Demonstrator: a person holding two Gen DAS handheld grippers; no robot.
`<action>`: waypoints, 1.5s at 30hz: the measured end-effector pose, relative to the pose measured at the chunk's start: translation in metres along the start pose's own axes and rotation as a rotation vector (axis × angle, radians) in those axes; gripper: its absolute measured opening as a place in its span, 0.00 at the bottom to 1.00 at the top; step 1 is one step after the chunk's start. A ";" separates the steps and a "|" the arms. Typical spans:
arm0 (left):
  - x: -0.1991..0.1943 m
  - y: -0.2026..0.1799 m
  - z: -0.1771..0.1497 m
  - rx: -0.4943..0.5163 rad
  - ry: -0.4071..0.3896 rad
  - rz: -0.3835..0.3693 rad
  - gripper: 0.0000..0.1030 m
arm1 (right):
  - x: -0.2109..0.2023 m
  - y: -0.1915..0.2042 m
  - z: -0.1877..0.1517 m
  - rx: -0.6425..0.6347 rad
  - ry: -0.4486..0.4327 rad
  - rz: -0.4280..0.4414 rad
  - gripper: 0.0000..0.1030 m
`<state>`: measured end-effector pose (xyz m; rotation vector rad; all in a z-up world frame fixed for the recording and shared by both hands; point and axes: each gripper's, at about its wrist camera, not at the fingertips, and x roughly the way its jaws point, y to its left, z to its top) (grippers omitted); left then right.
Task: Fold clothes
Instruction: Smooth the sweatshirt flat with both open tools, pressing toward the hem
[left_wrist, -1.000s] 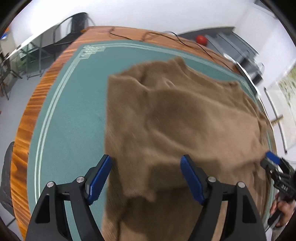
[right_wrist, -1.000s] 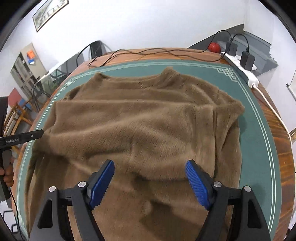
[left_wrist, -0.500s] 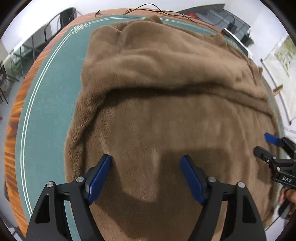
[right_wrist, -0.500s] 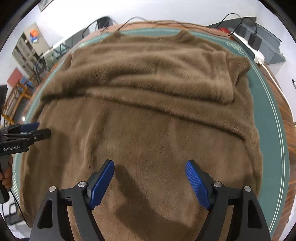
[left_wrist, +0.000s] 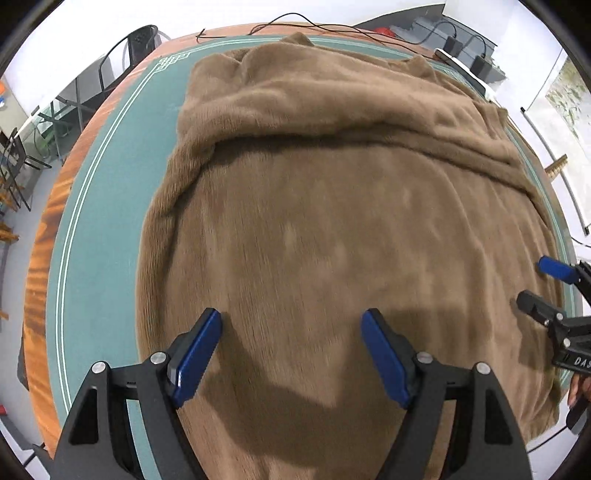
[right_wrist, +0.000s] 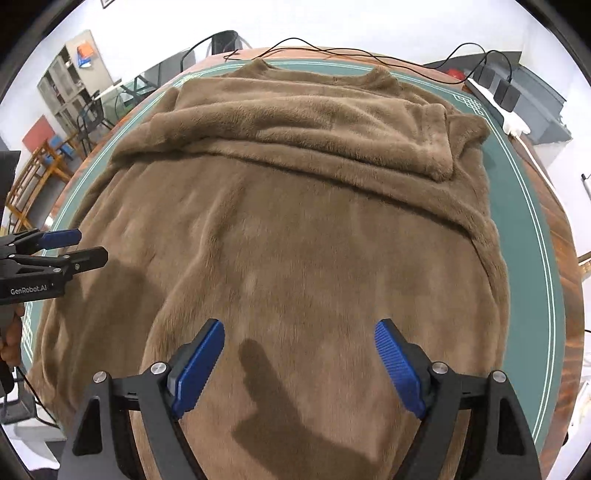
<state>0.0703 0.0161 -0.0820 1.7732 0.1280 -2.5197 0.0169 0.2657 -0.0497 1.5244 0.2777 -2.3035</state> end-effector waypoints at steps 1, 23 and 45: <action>-0.003 -0.002 -0.006 -0.001 -0.001 0.001 0.79 | -0.002 -0.001 -0.003 0.002 0.000 0.002 0.83; -0.039 -0.031 -0.091 -0.004 -0.027 -0.014 0.79 | -0.048 -0.028 -0.087 0.002 -0.063 0.054 0.83; -0.090 0.003 -0.195 0.092 -0.059 0.065 0.79 | -0.086 -0.039 -0.203 -0.194 -0.035 0.053 0.83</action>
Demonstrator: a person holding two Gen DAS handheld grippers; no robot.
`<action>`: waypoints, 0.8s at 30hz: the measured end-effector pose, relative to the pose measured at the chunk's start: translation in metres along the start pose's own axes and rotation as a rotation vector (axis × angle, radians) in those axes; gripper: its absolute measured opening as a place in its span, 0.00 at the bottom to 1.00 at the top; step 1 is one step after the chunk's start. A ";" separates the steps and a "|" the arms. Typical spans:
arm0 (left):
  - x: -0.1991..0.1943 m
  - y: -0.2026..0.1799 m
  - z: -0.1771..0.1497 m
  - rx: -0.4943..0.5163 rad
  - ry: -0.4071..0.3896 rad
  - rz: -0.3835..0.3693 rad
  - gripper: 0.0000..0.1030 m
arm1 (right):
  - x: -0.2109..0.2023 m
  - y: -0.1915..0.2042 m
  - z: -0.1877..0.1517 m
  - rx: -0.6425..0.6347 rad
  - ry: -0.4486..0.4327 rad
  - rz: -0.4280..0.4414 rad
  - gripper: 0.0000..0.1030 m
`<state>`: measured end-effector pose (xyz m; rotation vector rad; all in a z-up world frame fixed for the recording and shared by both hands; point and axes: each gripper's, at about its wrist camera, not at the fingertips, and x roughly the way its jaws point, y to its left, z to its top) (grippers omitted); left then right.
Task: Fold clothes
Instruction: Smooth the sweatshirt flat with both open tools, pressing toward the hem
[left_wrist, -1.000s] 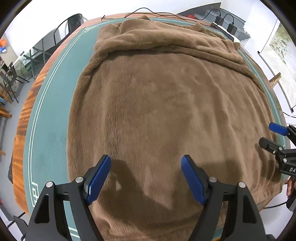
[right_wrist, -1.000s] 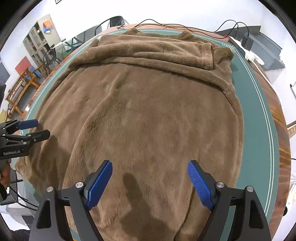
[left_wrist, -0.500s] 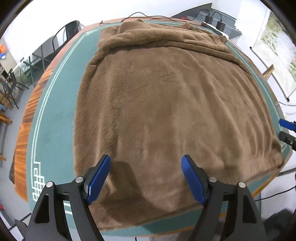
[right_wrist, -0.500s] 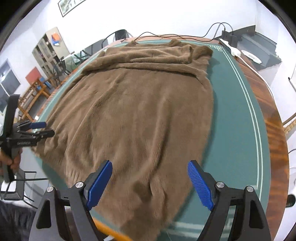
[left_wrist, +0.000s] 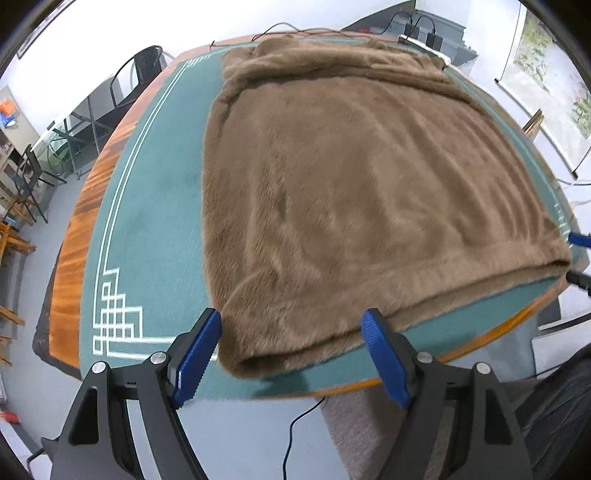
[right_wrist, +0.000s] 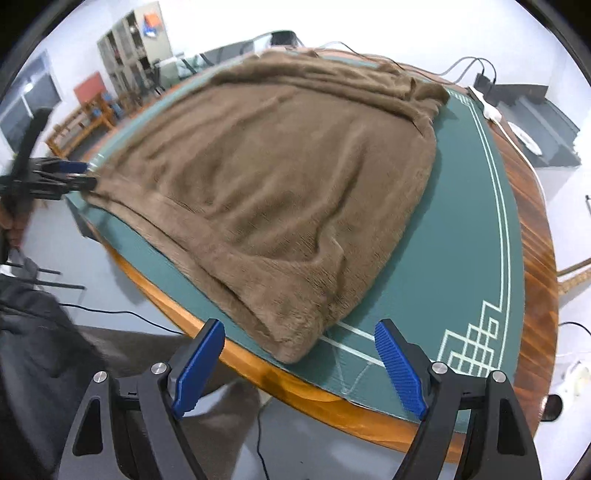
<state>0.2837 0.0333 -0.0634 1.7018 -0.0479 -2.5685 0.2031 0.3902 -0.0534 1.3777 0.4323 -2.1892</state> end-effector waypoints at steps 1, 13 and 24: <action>0.001 0.001 -0.003 0.002 0.004 0.009 0.79 | 0.001 -0.001 0.000 0.006 0.000 -0.012 0.82; 0.018 0.015 -0.018 -0.052 0.022 -0.022 0.81 | -0.002 -0.018 0.011 0.112 -0.047 -0.141 0.76; 0.013 0.037 -0.016 -0.157 0.009 -0.067 0.80 | 0.005 -0.020 0.018 0.186 -0.052 -0.118 0.76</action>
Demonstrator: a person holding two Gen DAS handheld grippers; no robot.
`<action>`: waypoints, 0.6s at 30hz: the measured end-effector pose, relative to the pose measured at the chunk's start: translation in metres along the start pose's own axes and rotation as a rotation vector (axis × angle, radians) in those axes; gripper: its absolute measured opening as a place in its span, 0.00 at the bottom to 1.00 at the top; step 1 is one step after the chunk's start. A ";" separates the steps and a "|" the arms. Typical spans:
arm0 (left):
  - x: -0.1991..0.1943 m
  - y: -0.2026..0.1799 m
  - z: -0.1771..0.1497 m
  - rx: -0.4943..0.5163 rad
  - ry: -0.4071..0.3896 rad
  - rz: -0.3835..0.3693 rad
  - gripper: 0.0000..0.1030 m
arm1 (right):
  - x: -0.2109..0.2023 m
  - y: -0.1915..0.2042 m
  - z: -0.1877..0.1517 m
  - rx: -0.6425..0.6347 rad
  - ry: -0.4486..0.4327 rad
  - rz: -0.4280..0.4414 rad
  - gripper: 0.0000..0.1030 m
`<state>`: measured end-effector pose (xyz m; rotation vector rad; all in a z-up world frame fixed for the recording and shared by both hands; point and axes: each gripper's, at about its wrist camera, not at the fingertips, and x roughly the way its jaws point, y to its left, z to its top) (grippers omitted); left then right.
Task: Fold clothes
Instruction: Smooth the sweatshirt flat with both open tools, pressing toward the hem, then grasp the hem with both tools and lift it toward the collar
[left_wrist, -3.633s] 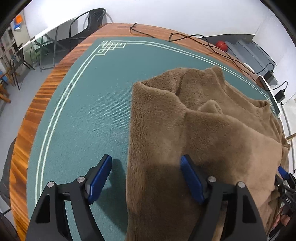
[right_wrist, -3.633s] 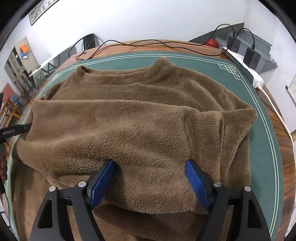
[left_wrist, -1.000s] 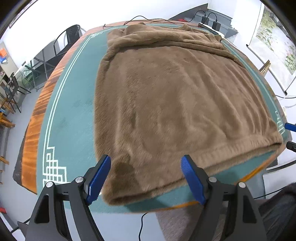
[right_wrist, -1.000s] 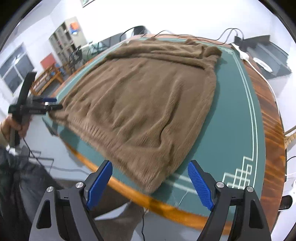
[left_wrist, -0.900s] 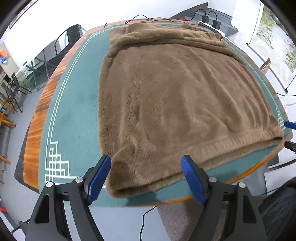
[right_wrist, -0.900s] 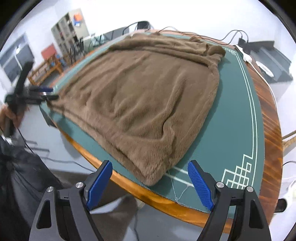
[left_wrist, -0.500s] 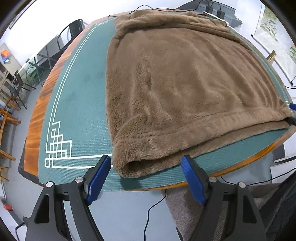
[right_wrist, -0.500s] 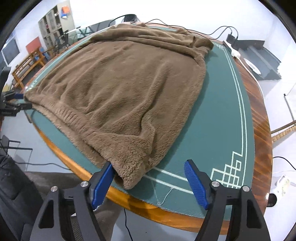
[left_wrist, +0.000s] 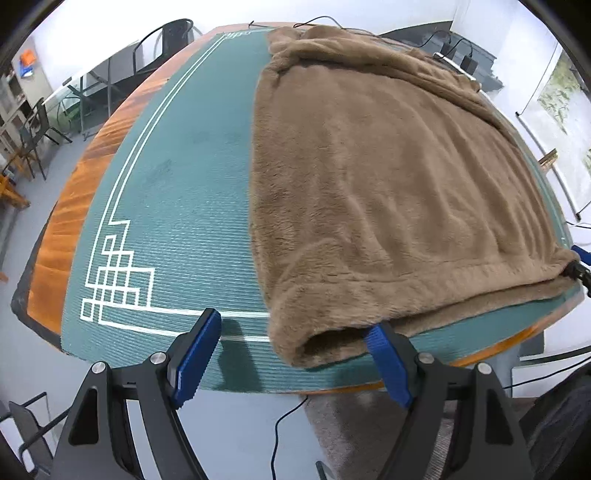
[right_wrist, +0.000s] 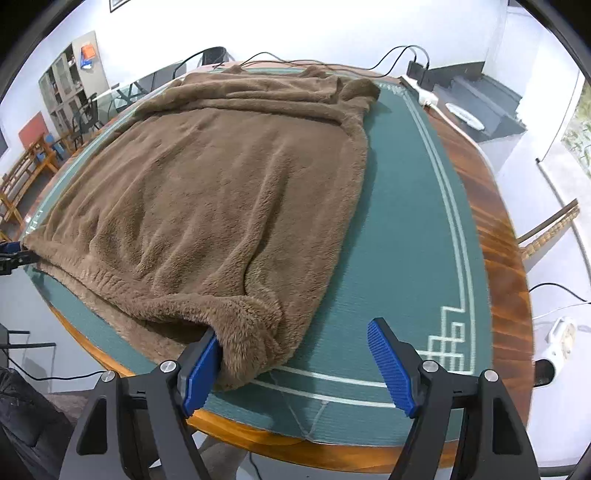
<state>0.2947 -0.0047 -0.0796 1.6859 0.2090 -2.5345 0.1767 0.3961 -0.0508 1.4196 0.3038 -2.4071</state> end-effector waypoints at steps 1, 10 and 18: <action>0.000 0.001 0.001 -0.004 0.001 -0.009 0.79 | 0.002 0.001 -0.001 -0.004 0.010 0.015 0.72; -0.004 0.015 0.022 -0.034 0.036 -0.074 0.13 | 0.006 0.004 -0.008 -0.034 0.048 0.064 0.26; -0.053 0.016 0.071 0.023 -0.082 -0.122 0.12 | -0.031 -0.002 0.025 -0.067 -0.069 0.004 0.21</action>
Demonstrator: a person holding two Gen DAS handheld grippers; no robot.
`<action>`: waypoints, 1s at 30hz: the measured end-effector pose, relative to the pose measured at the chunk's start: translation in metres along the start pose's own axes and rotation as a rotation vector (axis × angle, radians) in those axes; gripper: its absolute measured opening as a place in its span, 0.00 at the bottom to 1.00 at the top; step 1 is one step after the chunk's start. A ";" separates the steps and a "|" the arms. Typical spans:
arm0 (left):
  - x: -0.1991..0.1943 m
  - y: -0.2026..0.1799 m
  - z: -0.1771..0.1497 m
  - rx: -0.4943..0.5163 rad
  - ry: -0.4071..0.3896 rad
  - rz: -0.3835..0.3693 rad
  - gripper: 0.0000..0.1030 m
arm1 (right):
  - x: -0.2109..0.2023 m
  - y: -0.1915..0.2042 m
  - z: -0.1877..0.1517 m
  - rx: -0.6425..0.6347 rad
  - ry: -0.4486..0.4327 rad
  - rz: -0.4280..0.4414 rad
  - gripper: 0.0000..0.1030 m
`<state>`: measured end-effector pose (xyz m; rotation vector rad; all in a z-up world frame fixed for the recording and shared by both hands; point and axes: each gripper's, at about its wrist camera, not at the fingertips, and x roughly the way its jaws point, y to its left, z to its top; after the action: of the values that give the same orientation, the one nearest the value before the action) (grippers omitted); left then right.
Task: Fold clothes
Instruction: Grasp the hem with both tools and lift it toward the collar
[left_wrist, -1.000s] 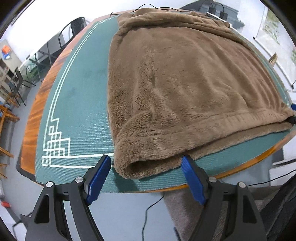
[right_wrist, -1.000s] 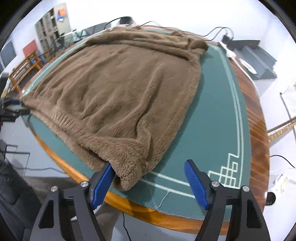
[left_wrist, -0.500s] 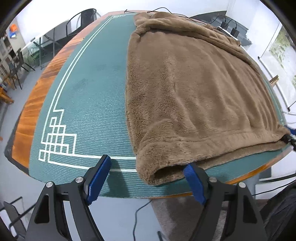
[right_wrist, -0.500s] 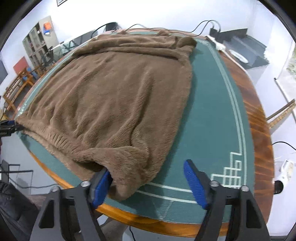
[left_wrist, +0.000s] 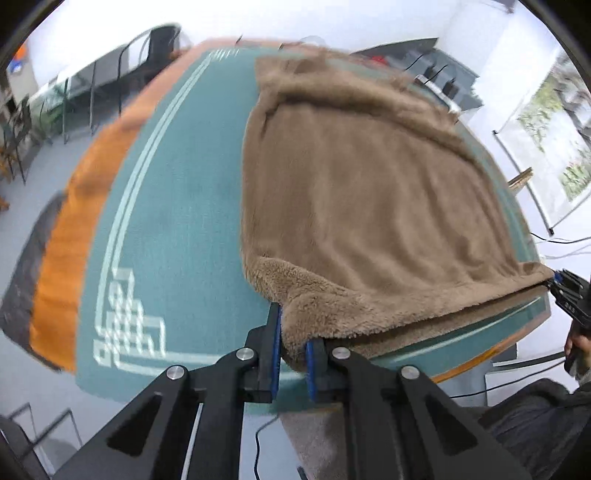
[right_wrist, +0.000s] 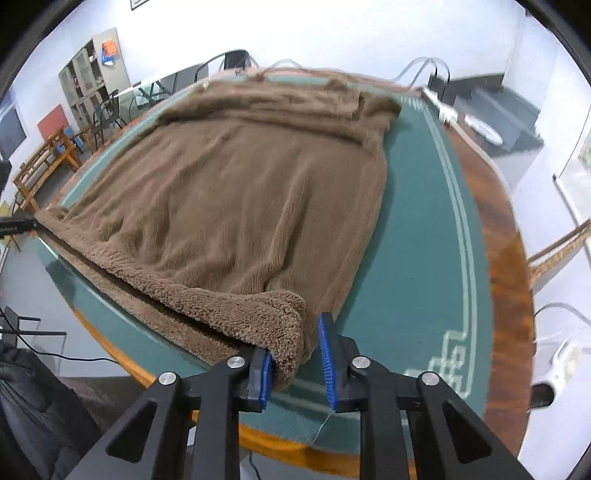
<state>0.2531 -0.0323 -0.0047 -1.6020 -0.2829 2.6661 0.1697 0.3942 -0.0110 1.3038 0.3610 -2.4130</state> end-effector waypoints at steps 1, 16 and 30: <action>-0.007 0.000 0.013 0.017 -0.027 -0.002 0.12 | -0.005 -0.002 0.007 0.000 -0.020 -0.009 0.21; -0.063 -0.018 0.192 0.177 -0.318 -0.031 0.12 | -0.048 -0.059 0.159 0.066 -0.341 -0.161 0.21; 0.044 0.019 0.356 0.062 -0.285 -0.028 0.12 | 0.045 -0.101 0.321 0.155 -0.370 -0.234 0.21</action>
<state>-0.0785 -0.0974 0.1164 -1.1895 -0.2217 2.8466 -0.1369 0.3501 0.1290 0.8808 0.2357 -2.8597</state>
